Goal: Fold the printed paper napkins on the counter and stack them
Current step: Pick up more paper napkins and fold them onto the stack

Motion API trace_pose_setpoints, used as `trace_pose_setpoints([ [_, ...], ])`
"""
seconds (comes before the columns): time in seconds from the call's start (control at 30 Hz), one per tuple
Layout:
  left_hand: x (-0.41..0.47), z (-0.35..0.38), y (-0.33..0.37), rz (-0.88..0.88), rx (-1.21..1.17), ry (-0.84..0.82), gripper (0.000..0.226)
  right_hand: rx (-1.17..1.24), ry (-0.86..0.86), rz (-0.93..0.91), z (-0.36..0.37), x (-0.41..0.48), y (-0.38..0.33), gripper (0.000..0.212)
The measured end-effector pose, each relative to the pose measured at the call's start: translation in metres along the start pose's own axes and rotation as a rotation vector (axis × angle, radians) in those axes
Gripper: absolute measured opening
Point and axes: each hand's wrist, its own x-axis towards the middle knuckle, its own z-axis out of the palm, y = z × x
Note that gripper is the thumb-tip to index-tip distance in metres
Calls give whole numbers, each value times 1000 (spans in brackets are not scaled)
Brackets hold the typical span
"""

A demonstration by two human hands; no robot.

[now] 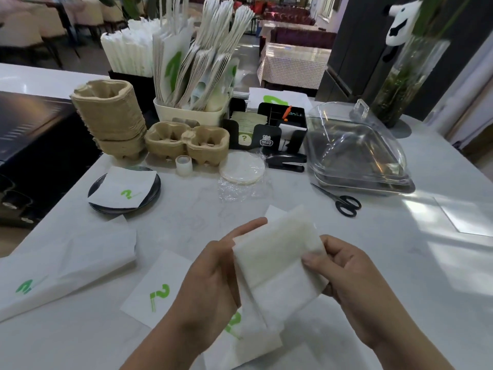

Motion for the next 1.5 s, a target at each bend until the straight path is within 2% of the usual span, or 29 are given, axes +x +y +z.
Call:
trace_pose_setpoints([
  [0.03,-3,1,-1,-14,-81,-41,52,-12,19,18,2,-1,3,11],
  [0.1,-6,1,-10,74,-38,-49,55,-20,45,27,8,-2,7,11],
  [0.17,-8,3,-22,203,183,113,36,-43,89,-9,17,-5,13,8],
  [0.2,-7,3,-23,298,312,192,29,-133,169,-72,20,-5,17,9],
  [0.27,-8,1,-17,606,724,279,31,-266,379,-164,23,-3,19,17],
  [0.3,-6,-2,-13,774,942,239,33,-214,407,-150,21,-3,17,20],
  [0.33,-1,-11,-12,934,1142,104,34,-52,355,-73,19,-3,10,29],
  [0.4,6,-27,-12,1096,1432,-232,31,253,59,183,16,-6,-8,45],
  [0.47,0,-35,-14,1113,1507,-327,27,299,-210,288,17,-9,-16,46],
  [0.5,-6,-37,-15,1137,1550,-329,26,251,-279,285,17,-6,-12,32],
  [0.53,-12,-39,-16,1146,1592,-337,23,135,-279,252,18,-3,-6,21],
  [0.63,-23,-57,-31,1175,1659,-228,36,-339,-112,150,31,0,13,33],
  [0.73,-36,-73,-49,1162,1602,-2,43,-520,-38,73,46,-1,27,31],
  [0.83,-59,-75,-70,1131,1535,156,43,-456,-60,19,55,-10,34,41],
  [0.97,-67,-71,-72,1140,1469,358,25,-165,-117,-3,58,-18,23,54],
  [1.03,-62,-77,-68,1116,1528,374,29,-256,-67,8,57,-15,28,57],
  [1.1,-58,-85,-68,1076,1580,340,29,-527,-48,11,55,-10,39,63],
  [1.2,-58,-94,-76,1022,1624,282,28,-852,-109,1,54,-7,49,73],
  [1.4,-66,-110,-89,947,1604,192,28,-1011,-71,-63,50,-5,57,72],
  [1.5,-72,-97,-82,881,1353,328,29,-963,127,-166,23,21,48,50],
])
